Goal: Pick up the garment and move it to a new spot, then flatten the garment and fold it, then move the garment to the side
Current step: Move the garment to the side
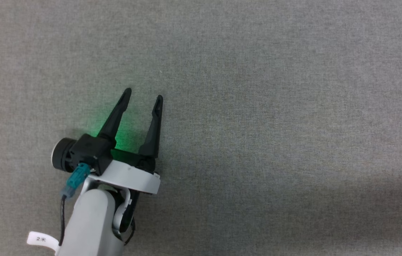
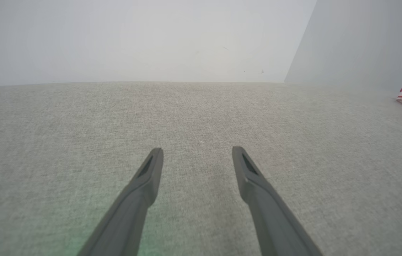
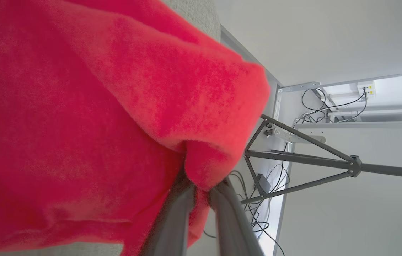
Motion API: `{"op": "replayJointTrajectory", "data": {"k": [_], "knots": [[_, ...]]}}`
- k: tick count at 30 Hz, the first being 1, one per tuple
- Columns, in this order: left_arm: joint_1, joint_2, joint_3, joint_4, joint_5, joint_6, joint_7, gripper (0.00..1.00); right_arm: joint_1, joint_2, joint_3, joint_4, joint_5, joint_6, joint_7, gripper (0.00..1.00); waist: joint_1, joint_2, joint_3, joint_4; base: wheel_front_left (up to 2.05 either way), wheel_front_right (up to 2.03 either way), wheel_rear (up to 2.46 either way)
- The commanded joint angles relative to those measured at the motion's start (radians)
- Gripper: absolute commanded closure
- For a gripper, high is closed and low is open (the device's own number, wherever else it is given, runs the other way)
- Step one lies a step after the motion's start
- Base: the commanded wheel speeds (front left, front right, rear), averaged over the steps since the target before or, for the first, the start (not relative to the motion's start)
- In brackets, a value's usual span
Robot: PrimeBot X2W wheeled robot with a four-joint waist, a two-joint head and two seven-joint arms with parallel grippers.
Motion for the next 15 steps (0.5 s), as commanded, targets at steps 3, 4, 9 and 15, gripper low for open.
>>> {"op": "replayJointTrajectory", "data": {"k": [3, 4, 9, 15], "knots": [[-0.01, 0.0, 0.001, 0.003, 0.001, -0.003, 0.0, 0.0, -0.018, 0.036, -0.021, 0.036, -0.015, -0.002, -0.02, 0.0, -0.0001, 0.0, -0.009, -0.001, 0.0, 0.0, 0.0], [-0.008, 0.001, 0.002, 0.006, 0.0, -0.003, 0.0, 0.0, -0.017, 0.045, -0.023, 0.045, -0.018, -0.002, -0.024, 0.0, -0.0001, 0.0, -0.014, -0.002, 0.0, 0.0, 0.0], [0.013, 0.007, 0.013, 0.016, -0.01, -0.003, 0.0, 0.0, -0.021, 0.091, -0.048, 0.078, -0.02, -0.002, -0.033, 0.0, -0.0001, 0.0, -0.06, -0.011, 0.0, 0.0, 0.0], [0.051, 0.02, 0.023, 0.034, -0.035, -0.003, 0.0, 0.0, 0.005, 0.161, -0.079, 0.051, -0.012, -0.002, -0.098, 0.0, -0.0001, 0.0, -0.143, -0.026, 0.0, 0.0, 0.0]]}}
